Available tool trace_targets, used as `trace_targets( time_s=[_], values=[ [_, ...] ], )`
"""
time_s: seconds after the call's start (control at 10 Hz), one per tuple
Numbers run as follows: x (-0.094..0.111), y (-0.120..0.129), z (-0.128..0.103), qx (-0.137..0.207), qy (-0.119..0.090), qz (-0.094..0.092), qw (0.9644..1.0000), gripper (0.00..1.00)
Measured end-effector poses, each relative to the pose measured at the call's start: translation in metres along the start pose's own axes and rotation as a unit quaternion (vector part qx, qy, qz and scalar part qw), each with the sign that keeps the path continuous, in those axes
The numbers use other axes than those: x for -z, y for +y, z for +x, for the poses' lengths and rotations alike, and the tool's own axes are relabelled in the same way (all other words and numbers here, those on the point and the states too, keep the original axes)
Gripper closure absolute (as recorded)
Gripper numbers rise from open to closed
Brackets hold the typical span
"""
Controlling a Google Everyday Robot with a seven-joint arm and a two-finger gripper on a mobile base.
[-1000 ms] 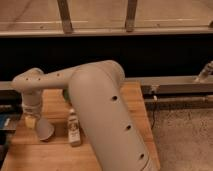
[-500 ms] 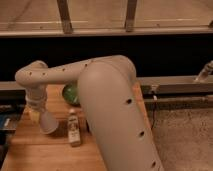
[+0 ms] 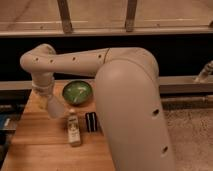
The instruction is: Place the ceramic cup over the eraser
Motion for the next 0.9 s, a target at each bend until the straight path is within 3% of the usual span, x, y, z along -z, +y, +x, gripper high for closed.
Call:
trace_targets(
  time_s=[0.4,0.7,0.9],
  values=[
    [0.033,-0.017,0.050,-0.051,-0.019,0.030,0.9981,1.00],
    [0.055,-0.020,0.104,-0.105,-0.041,0.045,0.9926,1.00],
    [0.071,-0.022,0.126,-0.131,-0.048,0.057,0.9886,1.00]
  ],
)
